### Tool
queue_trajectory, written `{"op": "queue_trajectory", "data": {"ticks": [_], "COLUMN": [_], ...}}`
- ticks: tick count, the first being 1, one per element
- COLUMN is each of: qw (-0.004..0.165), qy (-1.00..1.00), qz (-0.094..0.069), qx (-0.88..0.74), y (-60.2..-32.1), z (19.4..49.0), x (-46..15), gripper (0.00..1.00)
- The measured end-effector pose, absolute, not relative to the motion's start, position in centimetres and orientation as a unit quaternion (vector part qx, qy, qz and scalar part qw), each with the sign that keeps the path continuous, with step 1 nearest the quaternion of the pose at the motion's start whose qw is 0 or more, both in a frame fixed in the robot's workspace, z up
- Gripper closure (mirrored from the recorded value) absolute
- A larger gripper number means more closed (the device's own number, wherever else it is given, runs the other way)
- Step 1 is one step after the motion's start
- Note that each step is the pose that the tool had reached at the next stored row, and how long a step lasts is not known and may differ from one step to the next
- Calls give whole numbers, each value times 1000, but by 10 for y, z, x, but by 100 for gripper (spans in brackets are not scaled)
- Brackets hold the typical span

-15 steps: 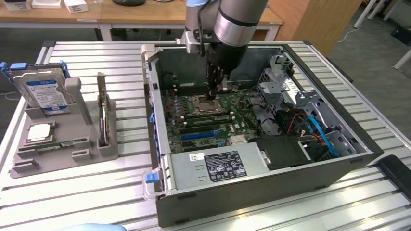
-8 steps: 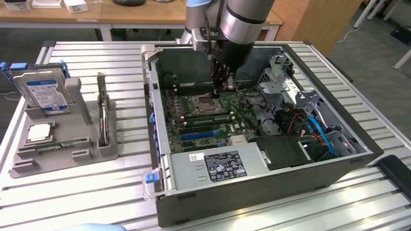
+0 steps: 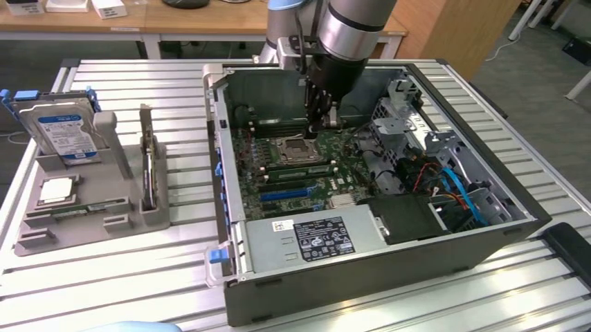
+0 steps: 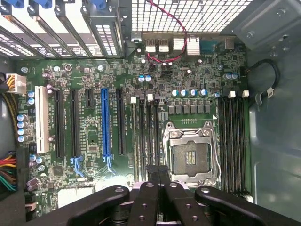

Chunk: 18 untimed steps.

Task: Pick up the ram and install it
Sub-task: 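Press down the ram until it locks into place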

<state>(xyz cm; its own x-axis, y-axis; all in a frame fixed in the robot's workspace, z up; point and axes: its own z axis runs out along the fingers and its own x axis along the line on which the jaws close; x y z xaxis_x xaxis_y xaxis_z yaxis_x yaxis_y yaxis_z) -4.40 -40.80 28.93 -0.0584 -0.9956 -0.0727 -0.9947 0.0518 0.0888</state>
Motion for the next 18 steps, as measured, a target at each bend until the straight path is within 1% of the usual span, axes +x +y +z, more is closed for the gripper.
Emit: {"op": "queue_trajectory", "data": {"ticks": [12,18], "qw": [4,1], "qy": [-727,-763], "qz": [-57,-57], "qx": [684,644], "y": [-408,-408], "z": [289,288], "x": [-44,-44], "gripper": [90,90]}}
